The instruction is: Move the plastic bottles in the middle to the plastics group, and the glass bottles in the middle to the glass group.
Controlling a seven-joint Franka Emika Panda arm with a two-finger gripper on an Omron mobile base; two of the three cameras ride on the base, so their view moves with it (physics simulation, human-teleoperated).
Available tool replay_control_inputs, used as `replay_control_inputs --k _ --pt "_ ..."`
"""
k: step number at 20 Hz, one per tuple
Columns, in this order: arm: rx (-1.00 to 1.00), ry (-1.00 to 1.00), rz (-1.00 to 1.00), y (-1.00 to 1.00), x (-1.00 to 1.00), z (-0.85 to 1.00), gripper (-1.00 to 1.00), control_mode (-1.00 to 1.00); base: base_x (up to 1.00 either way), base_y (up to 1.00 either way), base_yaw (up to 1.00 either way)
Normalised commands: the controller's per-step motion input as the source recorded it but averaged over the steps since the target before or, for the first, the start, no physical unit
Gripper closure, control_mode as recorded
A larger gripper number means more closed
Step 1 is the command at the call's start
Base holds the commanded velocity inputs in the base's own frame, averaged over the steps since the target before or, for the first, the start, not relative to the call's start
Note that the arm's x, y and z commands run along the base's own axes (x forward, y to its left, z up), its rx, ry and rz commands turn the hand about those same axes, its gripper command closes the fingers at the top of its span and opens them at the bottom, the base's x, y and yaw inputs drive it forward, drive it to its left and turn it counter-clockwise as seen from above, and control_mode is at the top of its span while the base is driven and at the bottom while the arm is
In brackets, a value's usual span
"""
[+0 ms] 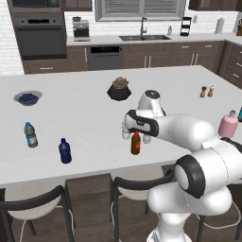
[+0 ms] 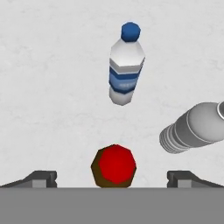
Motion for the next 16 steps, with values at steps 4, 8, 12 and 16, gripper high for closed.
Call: replay_control_inputs --k 4,8,12,16 --pt "0.00 0.00 0.00 0.00 0.11 -0.02 -1.00 -1.00 0.00 0.00 0.00" --pt "0.00 0.00 0.00 0.00 0.12 0.00 -1.00 -1.00 0.00 0.00 0.00" --pt "0.00 0.00 0.00 0.00 0.07 -0.09 -1.00 -1.00 0.00 0.00 0.00" --pt "0.00 0.00 0.00 0.00 0.08 -0.17 -1.00 -1.00 0.00 0.00 0.00"
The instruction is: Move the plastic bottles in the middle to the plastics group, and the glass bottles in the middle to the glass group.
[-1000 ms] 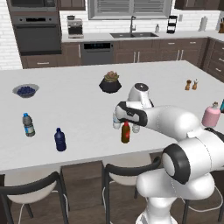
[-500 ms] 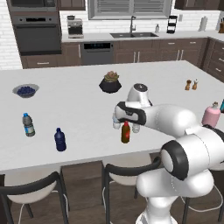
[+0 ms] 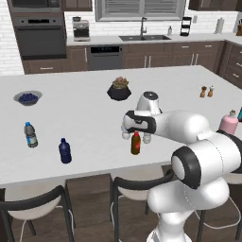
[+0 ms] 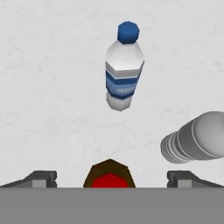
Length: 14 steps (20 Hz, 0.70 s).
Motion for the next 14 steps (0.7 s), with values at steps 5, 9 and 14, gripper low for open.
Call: replay_control_inputs --k 5,9,14 --pt "0.00 0.00 0.00 0.00 0.01 -0.02 -1.00 -1.00 0.00 0.00 0.00" --pt "0.00 0.00 0.00 0.00 0.00 0.00 1.00 -1.00 0.00 0.00 0.00" --pt "0.00 0.00 0.00 0.00 0.00 0.00 1.00 -1.00 0.00 0.00 0.00"
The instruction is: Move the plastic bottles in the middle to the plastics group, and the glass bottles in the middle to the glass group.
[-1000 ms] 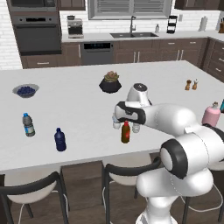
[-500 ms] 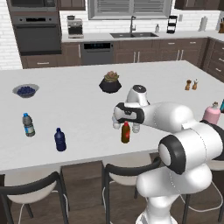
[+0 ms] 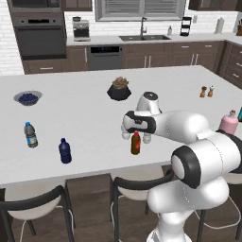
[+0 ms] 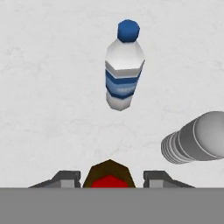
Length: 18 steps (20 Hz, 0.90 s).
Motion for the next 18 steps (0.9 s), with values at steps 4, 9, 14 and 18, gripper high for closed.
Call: replay_control_inputs --k 4,9,14,18 --pt "0.00 0.00 0.00 0.00 -0.01 0.00 1.00 -1.00 0.00 0.00 0.00" --pt "0.00 0.00 0.00 -0.02 -0.50 0.15 1.00 -1.00 0.00 0.00 0.00" --pt "-0.01 -0.01 0.00 -0.35 -0.89 0.45 1.00 -1.00 0.00 0.00 0.00" --pt "0.00 -0.02 -0.01 -0.73 -0.71 0.36 1.00 -1.00 0.00 0.00 0.00"
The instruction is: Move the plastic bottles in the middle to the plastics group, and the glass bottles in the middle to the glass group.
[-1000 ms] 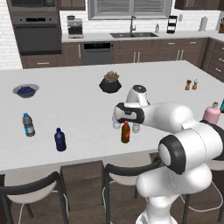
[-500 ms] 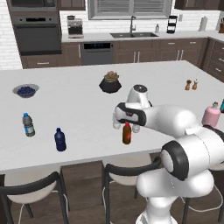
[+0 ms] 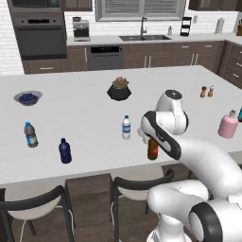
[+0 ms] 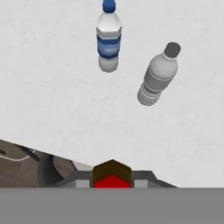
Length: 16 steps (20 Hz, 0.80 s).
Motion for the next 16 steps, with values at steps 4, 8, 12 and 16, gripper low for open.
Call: replay_control_inputs --k 4,8,12,16 --pt "-0.01 -0.01 -0.03 -0.97 -0.21 0.33 1.00 -1.00 0.00 0.00 0.00" --pt "0.00 0.00 -0.01 -1.00 0.00 0.35 1.00 -1.00 0.00 0.00 0.00" --pt "0.00 0.01 0.00 -1.00 0.06 0.42 1.00 -1.00 0.00 0.00 0.00" --pt "0.00 0.02 0.00 -1.00 0.23 0.39 1.00 -1.00 0.00 0.00 0.00"
